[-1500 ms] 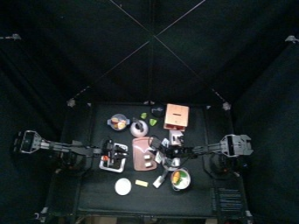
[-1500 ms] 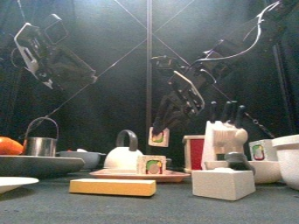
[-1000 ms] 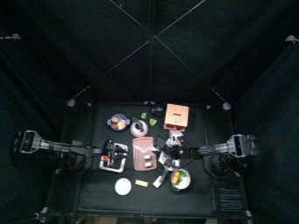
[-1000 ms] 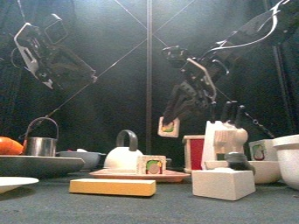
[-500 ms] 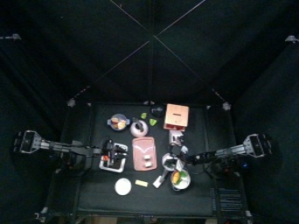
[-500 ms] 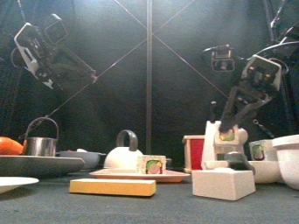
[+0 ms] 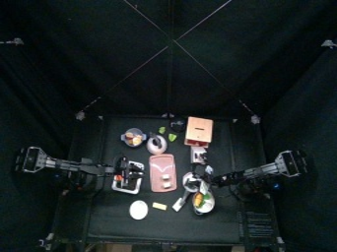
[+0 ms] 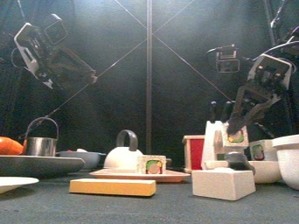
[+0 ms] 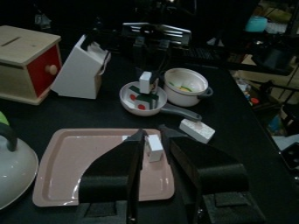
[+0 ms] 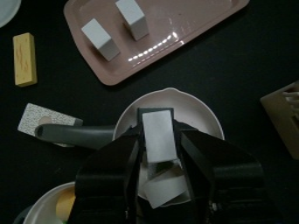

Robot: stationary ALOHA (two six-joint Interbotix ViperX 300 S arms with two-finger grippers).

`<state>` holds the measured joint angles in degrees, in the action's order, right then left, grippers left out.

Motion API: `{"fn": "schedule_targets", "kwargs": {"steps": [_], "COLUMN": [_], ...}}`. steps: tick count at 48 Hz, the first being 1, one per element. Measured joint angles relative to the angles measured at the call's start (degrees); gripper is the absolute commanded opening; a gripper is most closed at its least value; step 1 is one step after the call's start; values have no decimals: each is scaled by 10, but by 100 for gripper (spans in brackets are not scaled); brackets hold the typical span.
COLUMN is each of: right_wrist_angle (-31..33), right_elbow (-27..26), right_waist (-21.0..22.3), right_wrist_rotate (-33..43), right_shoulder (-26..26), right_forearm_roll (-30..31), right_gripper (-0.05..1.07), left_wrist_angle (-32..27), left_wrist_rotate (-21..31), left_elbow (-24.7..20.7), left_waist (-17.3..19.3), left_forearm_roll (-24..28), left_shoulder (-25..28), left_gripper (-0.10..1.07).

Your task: Place white sushi piece in pan

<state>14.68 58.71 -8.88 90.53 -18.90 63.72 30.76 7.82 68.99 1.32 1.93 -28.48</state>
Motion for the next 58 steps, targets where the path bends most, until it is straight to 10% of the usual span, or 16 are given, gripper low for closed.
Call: {"fn": "schedule_targets", "kwargs": {"steps": [58], "right_wrist_angle": [56], "right_elbow": [-21], "right_waist": [-4], "right_wrist_rotate": [-7], "right_shoulder": [-21], "right_forearm_roll": [24], "right_gripper": [93], "left_wrist_angle": [1], "left_wrist_rotate": [1], "left_elbow": [0], "left_waist": [0], "left_forearm_roll": [0], "left_shoulder": [0], "left_gripper": [66]}}
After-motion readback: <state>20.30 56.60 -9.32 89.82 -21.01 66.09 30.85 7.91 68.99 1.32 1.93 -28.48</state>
